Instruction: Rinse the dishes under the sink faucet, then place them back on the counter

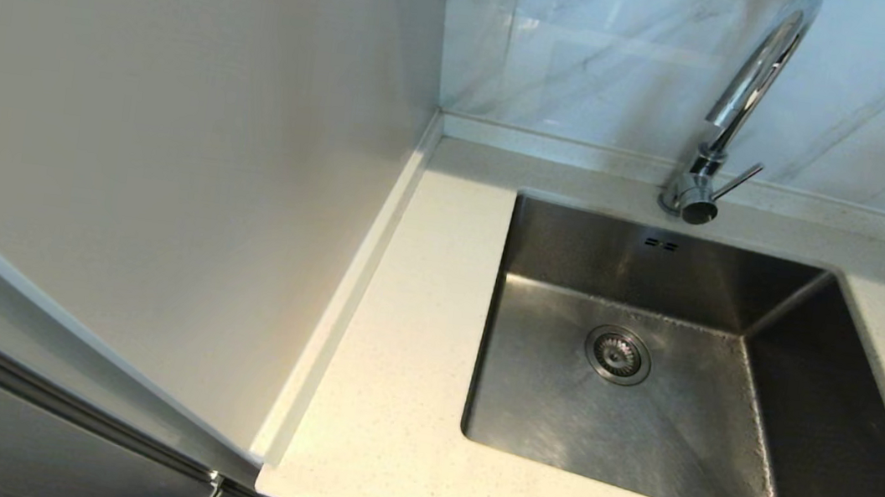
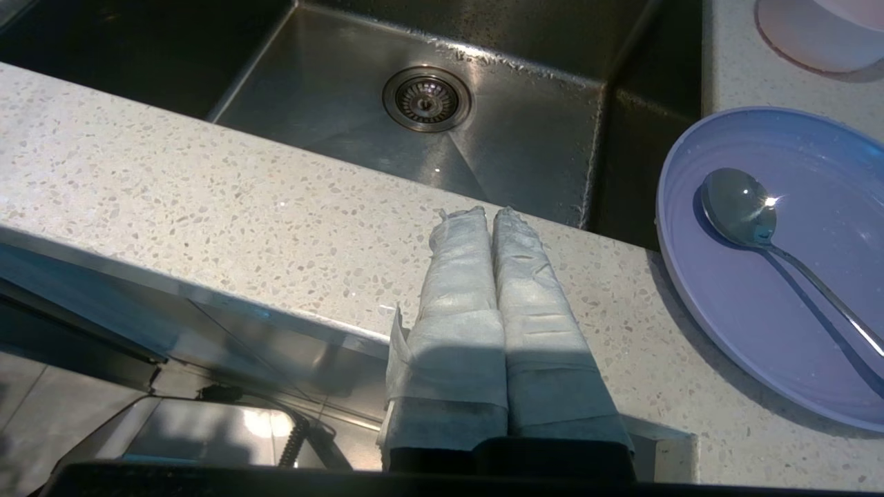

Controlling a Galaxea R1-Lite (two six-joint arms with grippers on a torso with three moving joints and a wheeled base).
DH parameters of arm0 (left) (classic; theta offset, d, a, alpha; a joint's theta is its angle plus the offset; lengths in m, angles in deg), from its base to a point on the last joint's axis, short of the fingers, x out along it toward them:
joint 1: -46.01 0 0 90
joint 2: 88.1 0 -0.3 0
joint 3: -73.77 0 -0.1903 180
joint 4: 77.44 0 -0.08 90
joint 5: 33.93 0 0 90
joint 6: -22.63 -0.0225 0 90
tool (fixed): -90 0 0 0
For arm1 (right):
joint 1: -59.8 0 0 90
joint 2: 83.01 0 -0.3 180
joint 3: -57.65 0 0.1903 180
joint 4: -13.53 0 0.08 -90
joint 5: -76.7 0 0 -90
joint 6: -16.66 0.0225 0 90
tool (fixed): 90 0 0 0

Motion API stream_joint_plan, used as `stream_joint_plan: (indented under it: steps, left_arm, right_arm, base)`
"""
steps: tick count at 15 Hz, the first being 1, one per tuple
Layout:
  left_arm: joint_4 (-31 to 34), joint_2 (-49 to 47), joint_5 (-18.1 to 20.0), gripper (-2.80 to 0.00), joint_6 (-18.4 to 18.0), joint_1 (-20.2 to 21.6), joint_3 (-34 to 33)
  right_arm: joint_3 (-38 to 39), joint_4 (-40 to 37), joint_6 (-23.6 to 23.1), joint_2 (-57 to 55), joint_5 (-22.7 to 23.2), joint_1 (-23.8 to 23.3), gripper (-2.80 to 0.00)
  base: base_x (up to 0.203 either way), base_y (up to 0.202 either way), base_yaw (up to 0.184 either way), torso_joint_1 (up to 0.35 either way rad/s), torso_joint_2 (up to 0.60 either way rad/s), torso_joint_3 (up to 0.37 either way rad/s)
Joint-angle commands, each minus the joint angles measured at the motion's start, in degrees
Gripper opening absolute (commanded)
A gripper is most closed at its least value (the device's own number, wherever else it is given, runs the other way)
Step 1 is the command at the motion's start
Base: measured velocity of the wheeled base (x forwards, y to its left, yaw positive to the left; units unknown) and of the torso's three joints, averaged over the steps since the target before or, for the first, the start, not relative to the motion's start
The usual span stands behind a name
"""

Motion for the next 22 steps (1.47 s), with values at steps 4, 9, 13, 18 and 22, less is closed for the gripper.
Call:
stream_joint_plan:
  steps: [4, 9, 13, 18, 22]
  left_arm:
    - [0.0, 0.0, -0.04, -2.8, 0.01, 0.0, 0.0]
    - [0.0, 0.0, -0.04, -2.8, 0.01, 0.0, 0.0]
    - [0.0, 0.0, -0.04, -2.8, 0.01, 0.0, 0.0]
    - [0.0, 0.0, -0.04, -2.8, 0.01, 0.0, 0.0]
    - [0.0, 0.0, -0.04, -2.8, 0.01, 0.0, 0.0]
  right_arm:
    - [0.46, -0.35, 1.96, -0.11, -0.09, 0.0, -2.8]
    - [0.46, -0.26, 3.65, -0.11, -0.45, 0.0, -2.8]
    - [0.46, -0.26, 3.65, -0.11, -0.45, 0.0, -2.8]
    - [0.46, -0.26, 3.65, -0.11, -0.45, 0.0, -2.8]
    - [0.46, -0.26, 3.65, -0.11, -0.45, 0.0, -2.8]
  base:
    - [0.0, 0.0, 0.0, 0.0, 0.0, 0.0]
    - [0.0, 0.0, 0.0, 0.0, 0.0, 0.0]
    - [0.0, 0.0, 0.0, 0.0, 0.0, 0.0]
    - [0.0, 0.0, 0.0, 0.0, 0.0, 0.0]
    - [0.0, 0.0, 0.0, 0.0, 0.0, 0.0]
